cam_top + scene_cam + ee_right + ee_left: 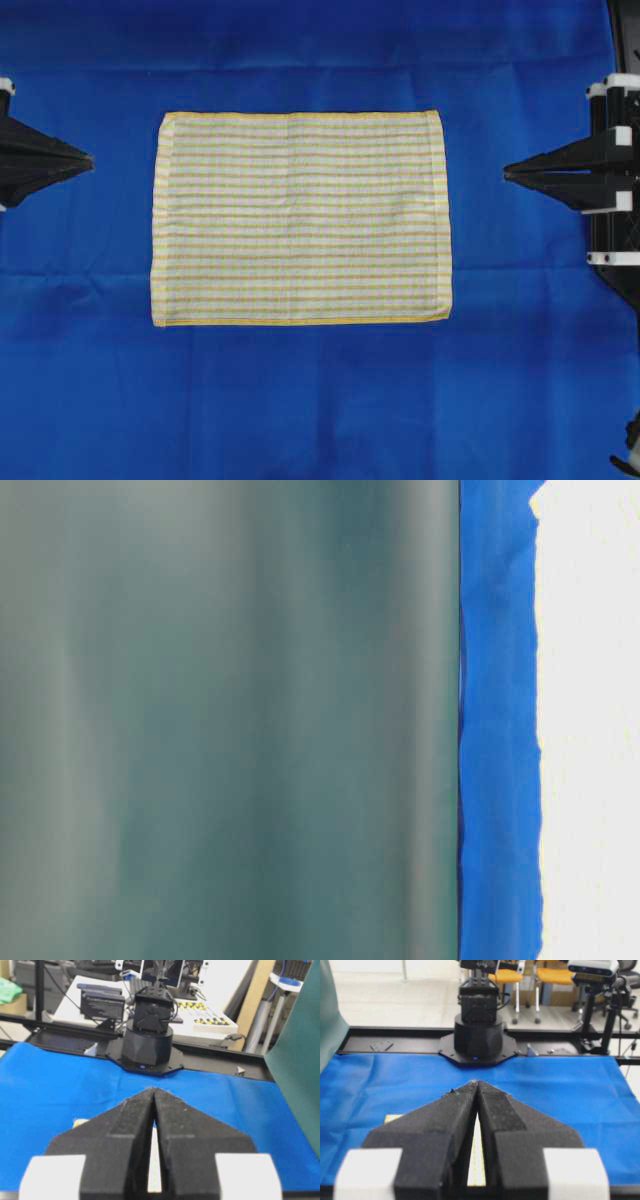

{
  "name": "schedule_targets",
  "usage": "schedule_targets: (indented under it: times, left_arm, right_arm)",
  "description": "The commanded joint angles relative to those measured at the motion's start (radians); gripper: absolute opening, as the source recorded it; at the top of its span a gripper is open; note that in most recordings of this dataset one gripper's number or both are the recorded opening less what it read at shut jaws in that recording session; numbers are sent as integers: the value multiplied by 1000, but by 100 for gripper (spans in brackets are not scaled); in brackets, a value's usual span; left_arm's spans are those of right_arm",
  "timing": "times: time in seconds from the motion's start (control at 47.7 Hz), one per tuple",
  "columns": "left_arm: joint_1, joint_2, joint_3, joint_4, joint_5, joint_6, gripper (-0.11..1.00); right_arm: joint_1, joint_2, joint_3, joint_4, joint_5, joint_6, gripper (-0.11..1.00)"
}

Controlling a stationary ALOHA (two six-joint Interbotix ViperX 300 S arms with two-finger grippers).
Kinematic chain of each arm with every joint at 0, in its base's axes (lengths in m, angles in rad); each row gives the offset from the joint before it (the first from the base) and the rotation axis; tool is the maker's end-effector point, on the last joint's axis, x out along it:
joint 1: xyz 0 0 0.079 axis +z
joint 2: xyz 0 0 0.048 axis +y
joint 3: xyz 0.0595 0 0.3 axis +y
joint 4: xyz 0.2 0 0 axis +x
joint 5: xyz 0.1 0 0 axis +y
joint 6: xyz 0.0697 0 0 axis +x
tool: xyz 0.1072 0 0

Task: Fold the yellow towel.
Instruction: 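Move both grippers to the towel's top corners and grasp them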

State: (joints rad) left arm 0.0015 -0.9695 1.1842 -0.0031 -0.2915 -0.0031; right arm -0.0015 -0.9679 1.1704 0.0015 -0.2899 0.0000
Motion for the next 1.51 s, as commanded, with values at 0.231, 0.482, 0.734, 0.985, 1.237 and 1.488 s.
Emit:
schedule_targets:
  times: [0.231,0.482,0.734,0.985,1.237,1.488]
  left_arm:
    - [84,64,-15,-40,11,11,2]
    - [210,210,-11,-40,26,8,2]
    - [304,388,-3,-40,0,8,35]
    - [371,581,-2,-40,-84,8,87]
    - [423,764,-5,-40,-172,9,81]
    - [439,899,-2,-40,-249,9,81]
  right_arm:
    - [-167,78,-61,29,110,5,1]
    - [-316,206,-58,77,123,6,2]
    - [-423,400,-71,127,123,6,31]
    - [-479,626,-80,153,72,5,70]
    - [-508,804,-121,156,34,5,65]
    - [-515,931,-133,178,6,5,65]
